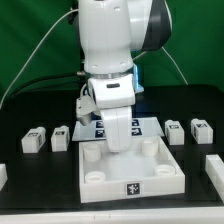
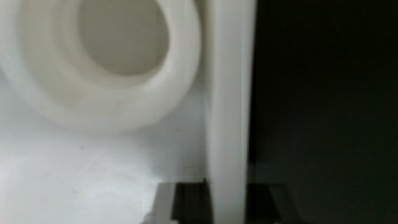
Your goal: Assemble one leg
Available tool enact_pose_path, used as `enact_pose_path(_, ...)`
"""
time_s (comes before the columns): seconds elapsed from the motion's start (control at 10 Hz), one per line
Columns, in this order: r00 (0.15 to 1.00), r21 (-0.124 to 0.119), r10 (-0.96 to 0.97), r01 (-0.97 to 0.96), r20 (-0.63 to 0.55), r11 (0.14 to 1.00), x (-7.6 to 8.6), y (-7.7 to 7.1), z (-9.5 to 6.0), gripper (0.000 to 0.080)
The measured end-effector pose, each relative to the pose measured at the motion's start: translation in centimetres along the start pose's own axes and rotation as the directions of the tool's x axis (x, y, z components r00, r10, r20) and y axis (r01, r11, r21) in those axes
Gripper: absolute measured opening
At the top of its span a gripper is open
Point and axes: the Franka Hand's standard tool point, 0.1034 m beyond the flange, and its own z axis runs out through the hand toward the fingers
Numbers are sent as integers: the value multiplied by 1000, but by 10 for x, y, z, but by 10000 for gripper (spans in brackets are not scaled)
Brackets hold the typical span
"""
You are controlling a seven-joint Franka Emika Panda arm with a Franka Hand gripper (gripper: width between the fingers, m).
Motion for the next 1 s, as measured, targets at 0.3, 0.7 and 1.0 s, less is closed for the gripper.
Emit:
enact_pose_path(0.3,1000,-2,0,0,0,1000,0,0,0,62)
enact_pose_path(0.7,1000,-1,9,-9,0,1000,1,2,0,63)
enact_pose_path(1.0,995,-19,97,-98,-18,995,30,31,-2,63)
